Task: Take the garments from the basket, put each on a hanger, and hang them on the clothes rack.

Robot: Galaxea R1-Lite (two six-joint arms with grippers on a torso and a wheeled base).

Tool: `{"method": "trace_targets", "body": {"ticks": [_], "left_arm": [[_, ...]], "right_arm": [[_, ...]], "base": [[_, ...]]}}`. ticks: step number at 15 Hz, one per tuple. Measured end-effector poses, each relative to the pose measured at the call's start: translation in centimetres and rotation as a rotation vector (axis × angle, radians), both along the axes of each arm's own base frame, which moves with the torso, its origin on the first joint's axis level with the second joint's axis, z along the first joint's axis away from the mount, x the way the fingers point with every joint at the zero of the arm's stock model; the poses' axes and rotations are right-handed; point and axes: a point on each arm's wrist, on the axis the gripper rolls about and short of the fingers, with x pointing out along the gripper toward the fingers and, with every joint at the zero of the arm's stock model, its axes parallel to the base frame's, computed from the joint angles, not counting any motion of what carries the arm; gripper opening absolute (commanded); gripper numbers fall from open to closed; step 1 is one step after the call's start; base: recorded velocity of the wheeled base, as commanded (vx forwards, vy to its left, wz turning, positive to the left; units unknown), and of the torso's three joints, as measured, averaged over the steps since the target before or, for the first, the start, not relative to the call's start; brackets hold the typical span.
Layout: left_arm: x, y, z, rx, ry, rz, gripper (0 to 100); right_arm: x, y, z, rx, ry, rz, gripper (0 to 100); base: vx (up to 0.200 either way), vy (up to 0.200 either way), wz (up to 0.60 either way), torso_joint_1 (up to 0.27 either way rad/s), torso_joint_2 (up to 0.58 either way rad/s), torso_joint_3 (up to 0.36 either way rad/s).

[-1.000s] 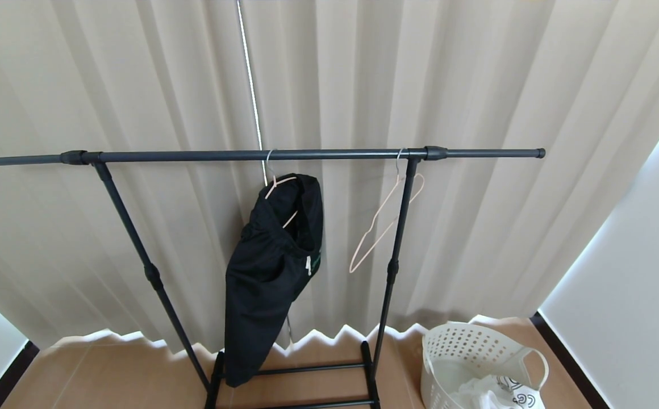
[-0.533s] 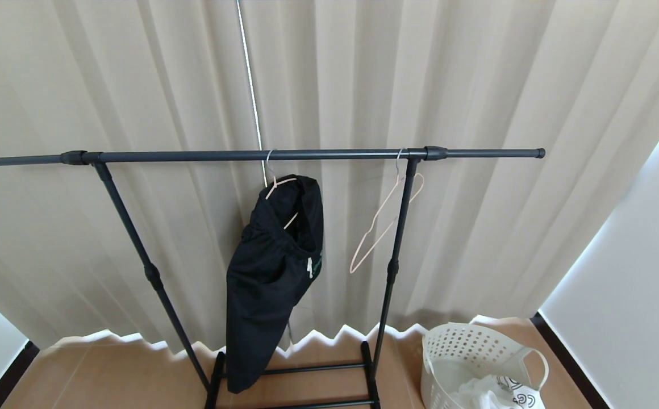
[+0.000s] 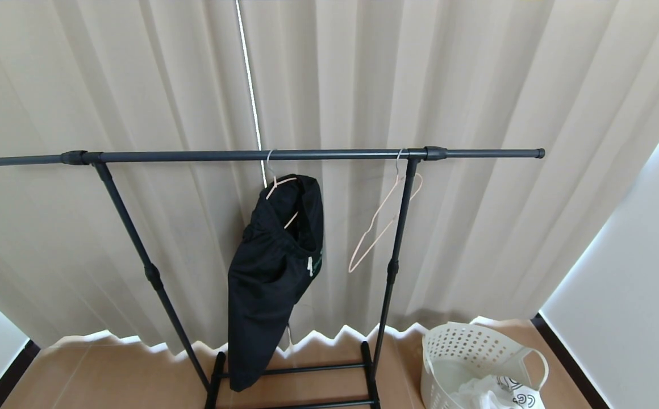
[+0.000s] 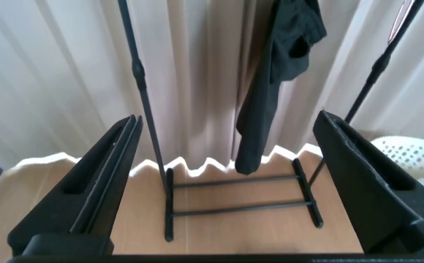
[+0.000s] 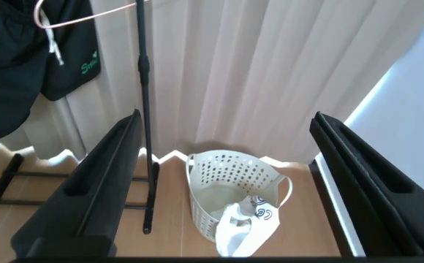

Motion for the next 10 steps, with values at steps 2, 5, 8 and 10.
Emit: {"method": "trace_targets", "body": {"ticks": [2,5,8,10], "left_arm": [[-0.25,-0.02,-0.06,0.012,-0.032,0.007,100],[-0.39,-0.03,-0.11,0.003,-0.050,0.011,100],[-0.44,-0.02,-0.11,-0.019,-0.057,0.013,100],[-0.45,-0.02,-0.10,-0.039,-0.061,0.013,100]], "right_arm": [[-0.10,0.02,-0.03,0.010,-0.012,-0.016,100],[-0.24,0.02,-0.06,0.040,-0.032,-0.014,100],[-0.50,0.01,-0.26,0.040,-0.049,0.013,100],[-0.55,0.03,-0.26,0.042,-0.056,0.026,100]], "base": [[0.000,0.000,0.00,0.000,0.00,0.000],[0.000,0.000,0.00,0.000,0.00,0.000],[0.000,0.000,0.00,0.000,0.00,0.000],[0.000,0.000,0.00,0.000,0.00,0.000]]}}
